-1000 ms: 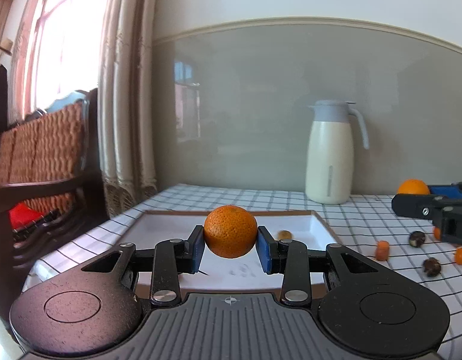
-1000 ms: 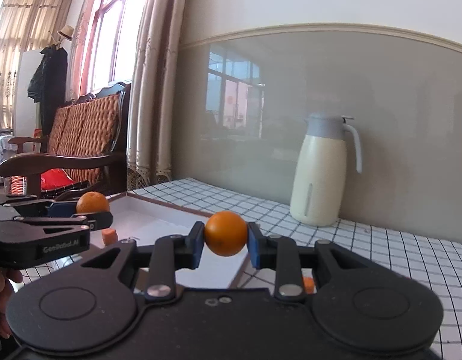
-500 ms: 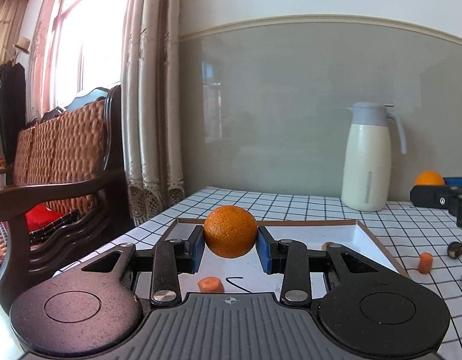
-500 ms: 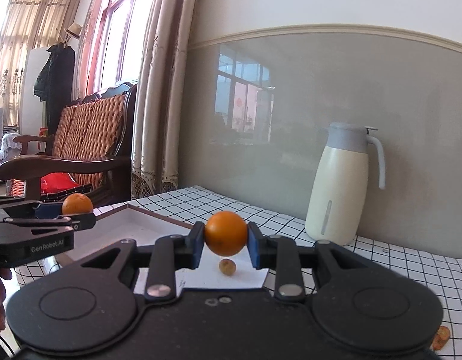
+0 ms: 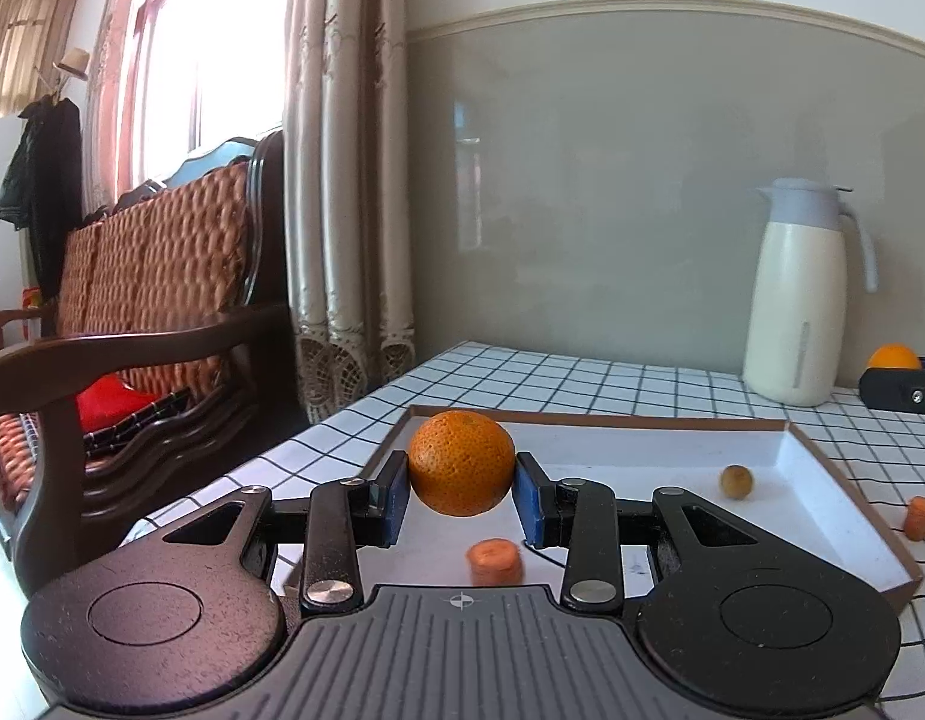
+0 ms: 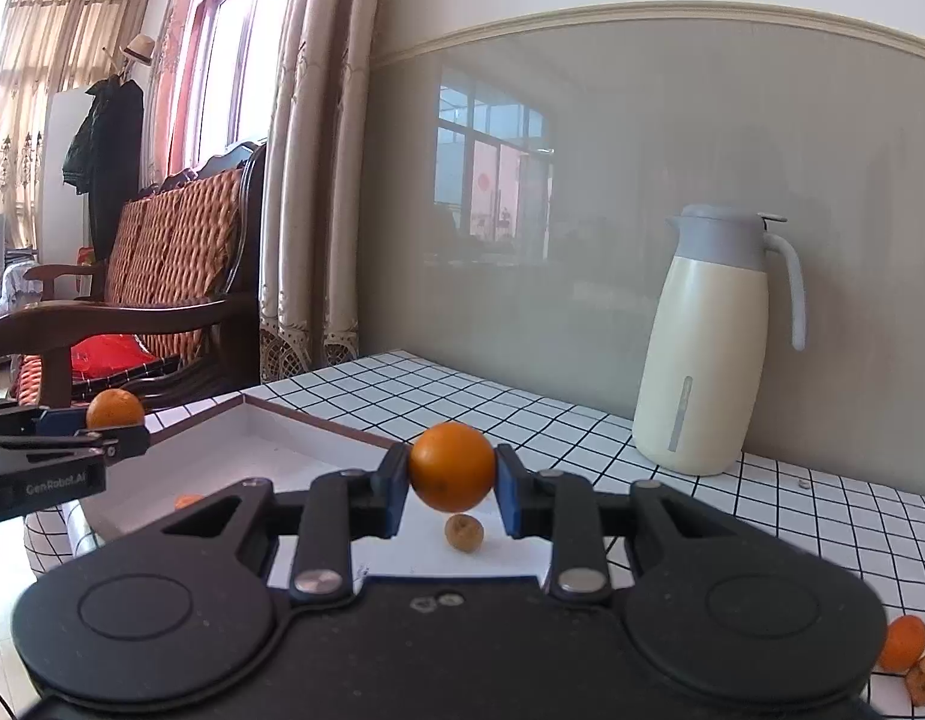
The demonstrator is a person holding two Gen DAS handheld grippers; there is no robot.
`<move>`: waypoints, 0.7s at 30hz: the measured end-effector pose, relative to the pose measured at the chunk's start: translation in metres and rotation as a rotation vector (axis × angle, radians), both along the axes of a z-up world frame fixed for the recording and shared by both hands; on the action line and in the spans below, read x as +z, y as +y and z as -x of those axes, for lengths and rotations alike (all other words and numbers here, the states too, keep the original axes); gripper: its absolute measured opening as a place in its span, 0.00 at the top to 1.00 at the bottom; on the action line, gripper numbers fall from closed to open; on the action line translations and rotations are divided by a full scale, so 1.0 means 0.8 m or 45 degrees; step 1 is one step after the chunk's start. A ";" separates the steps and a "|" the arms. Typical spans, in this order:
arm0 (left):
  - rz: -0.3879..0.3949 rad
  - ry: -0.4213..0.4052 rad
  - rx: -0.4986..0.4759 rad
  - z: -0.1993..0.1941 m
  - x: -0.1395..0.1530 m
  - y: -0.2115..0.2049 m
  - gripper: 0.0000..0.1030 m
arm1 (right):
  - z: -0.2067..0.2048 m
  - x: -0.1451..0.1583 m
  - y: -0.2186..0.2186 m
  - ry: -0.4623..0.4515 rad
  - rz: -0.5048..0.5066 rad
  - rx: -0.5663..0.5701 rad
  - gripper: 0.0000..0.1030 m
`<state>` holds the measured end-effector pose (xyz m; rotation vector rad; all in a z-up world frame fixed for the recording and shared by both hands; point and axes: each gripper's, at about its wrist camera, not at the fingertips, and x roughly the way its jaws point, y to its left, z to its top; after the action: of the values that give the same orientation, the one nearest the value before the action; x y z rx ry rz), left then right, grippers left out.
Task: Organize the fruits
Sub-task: 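Carry both held oranges over the cardboard box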
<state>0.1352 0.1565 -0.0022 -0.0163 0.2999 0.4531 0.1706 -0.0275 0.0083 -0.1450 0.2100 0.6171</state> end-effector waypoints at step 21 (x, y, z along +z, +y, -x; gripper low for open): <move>0.083 0.072 0.068 -0.055 -0.015 0.040 0.64 | -0.053 -0.017 0.019 0.114 0.048 -0.006 0.79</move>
<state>0.1790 0.1889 -0.0140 -0.0751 0.3706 0.4971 0.2126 -0.0122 -0.0050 -0.1531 0.3088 0.6155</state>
